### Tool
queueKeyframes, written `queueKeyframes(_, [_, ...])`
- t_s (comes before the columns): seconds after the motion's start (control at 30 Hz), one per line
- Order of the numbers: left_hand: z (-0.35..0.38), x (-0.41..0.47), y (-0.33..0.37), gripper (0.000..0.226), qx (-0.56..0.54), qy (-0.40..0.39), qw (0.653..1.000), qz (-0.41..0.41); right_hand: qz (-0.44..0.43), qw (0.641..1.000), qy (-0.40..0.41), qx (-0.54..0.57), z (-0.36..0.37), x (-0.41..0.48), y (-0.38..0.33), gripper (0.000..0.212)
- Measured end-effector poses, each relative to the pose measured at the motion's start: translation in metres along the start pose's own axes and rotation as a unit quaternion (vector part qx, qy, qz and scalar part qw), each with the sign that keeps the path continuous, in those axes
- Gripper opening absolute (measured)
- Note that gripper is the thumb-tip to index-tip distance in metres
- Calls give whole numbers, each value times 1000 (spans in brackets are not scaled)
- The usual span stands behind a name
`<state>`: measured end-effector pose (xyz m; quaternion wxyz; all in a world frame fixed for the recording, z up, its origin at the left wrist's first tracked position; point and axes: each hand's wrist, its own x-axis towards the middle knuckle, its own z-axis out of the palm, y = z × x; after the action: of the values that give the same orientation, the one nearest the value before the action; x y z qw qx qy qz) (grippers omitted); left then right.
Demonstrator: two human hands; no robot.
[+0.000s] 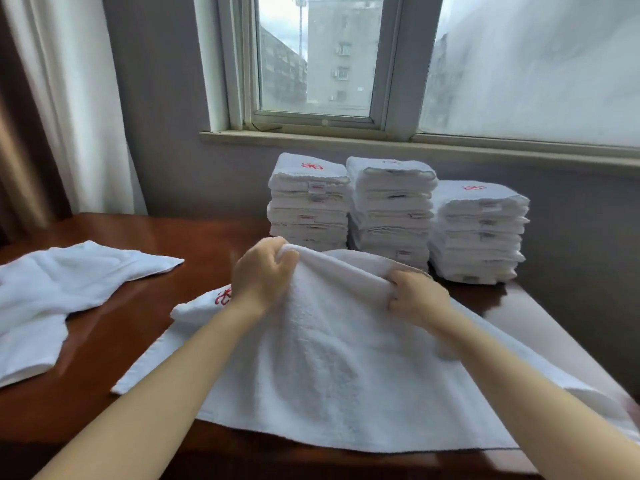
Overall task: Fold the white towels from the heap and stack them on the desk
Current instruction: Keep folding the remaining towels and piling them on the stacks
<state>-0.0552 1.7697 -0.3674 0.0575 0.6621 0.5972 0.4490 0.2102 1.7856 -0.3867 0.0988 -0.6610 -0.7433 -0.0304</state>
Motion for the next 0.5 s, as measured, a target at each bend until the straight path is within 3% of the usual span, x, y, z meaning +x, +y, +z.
queueKeyframes(0.07, [-2,2,8,32,41,-11,999,-5,11,998,-3,-58,-9,-5,6,29])
queueKeyframes(0.13, [-4,4,14,40,156,-31,987,17,23,996,-6,-91,-20,-9,9,31])
queueKeyframes(0.23, [-12,5,14,38,326,-48,944,37,61,998,-11,19,-40,-16,12,32])
queueKeyframes(0.3, [-18,6,13,31,324,-54,944,12,63,995,-3,77,-53,-19,13,23])
queueKeyframes(0.37, [-26,8,15,30,283,-59,957,-19,63,996,-12,65,-61,-20,13,15])
queueKeyframes(0.5, [-44,12,25,28,229,-39,973,-15,57,997,43,42,-77,-20,13,19])
